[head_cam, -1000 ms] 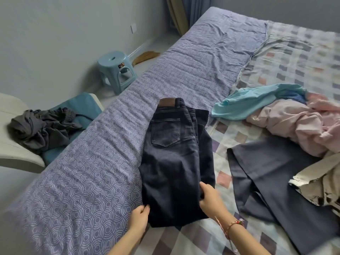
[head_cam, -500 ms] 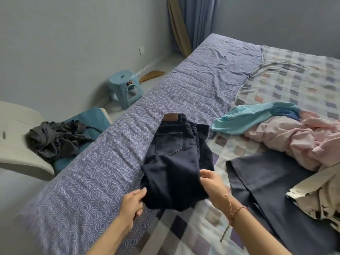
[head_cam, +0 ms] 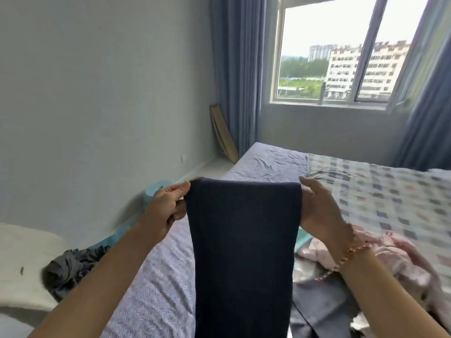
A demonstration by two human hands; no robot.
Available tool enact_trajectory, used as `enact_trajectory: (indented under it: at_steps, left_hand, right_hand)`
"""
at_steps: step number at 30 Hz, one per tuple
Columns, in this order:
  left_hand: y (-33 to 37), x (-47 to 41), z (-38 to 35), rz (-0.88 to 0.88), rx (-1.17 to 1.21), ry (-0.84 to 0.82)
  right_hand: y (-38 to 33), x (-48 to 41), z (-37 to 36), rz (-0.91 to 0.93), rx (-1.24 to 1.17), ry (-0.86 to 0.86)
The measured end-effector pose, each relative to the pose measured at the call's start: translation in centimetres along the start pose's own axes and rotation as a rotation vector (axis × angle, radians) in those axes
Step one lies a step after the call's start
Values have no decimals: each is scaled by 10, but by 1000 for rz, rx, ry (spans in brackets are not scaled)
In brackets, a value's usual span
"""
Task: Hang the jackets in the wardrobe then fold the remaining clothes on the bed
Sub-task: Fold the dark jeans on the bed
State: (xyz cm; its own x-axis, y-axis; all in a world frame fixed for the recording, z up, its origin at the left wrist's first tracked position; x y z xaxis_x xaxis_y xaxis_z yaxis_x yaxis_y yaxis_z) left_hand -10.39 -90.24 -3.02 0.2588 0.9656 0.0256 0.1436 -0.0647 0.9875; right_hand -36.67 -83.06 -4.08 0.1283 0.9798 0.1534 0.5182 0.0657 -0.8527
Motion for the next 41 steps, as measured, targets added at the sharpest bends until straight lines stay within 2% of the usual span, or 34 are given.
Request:
enact_trajectory:
  at_steps: [2, 4, 7, 9, 12, 14, 16, 20, 24, 26, 27, 31, 33, 35, 38, 39, 41]
  left_hand:
    - [22, 9, -15, 8, 101, -25]
    - [35, 26, -35, 70, 81, -111]
    - [31, 57, -58, 179, -69, -225]
    - [35, 68, -62, 193, -32, -252]
    - [36, 90, -88, 261, 223, -329]
    - [29, 115, -125, 375, 284, -501]
    - [25, 131, -147, 403, 146, -657]
    - [51, 123, -152, 311, 42, -636]
    - [45, 130, -169, 319, -100, -712]
    - [40, 132, -168, 274, -252, -683]
    - [40, 128, -164, 247, -267, -618]
    - [56, 94, -164, 160, 11, -259]
    - [65, 82, -177, 202, 90, -135]
    - [73, 83, -193, 335, 84, -54]
    - [70, 91, -198, 526, 81, 57]
    - [69, 93, -197, 543, 88, 68]
    - [67, 90, -202, 438, 60, 35]
  right_hand:
    - [-33, 19, -16, 106, 111, -43]
    - [-62, 41, -31, 177, 180, -47]
    - [-82, 72, -32, 207, 307, 41]
    - [-91, 87, -20, 201, 345, 122]
    - [-107, 120, -3, 233, 251, 134]
    - [-108, 139, 7, 180, 110, 99]
    - [-107, 158, 19, 157, 113, 102]
    - [-126, 187, 60, 252, 248, 294]
    - [-127, 186, 58, 268, 235, 298]
    - [-126, 186, 63, 240, 400, 274]
    - [-127, 187, 67, 244, 478, 290]
    - [-157, 184, 71, 374, 539, 369]
    - [-165, 178, 66, 409, 388, 337]
    - [-147, 174, 73, 321, 346, 307]
    - [-96, 181, 90, -36, 647, 304]
    - [-95, 182, 98, -46, 652, 325]
    - [-110, 184, 112, 55, 523, 381]
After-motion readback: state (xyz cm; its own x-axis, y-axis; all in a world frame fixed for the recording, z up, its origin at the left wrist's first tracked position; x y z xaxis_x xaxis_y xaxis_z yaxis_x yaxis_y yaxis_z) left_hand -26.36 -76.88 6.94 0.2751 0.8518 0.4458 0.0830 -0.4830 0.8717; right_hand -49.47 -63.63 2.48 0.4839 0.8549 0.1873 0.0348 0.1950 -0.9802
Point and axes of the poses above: each hand's wrist, its own x-axis away from the middle knuckle, its own z-axis out of the back of the hand, y = z × x, the point moved 5 cm from there along -x, towards the middle knuckle
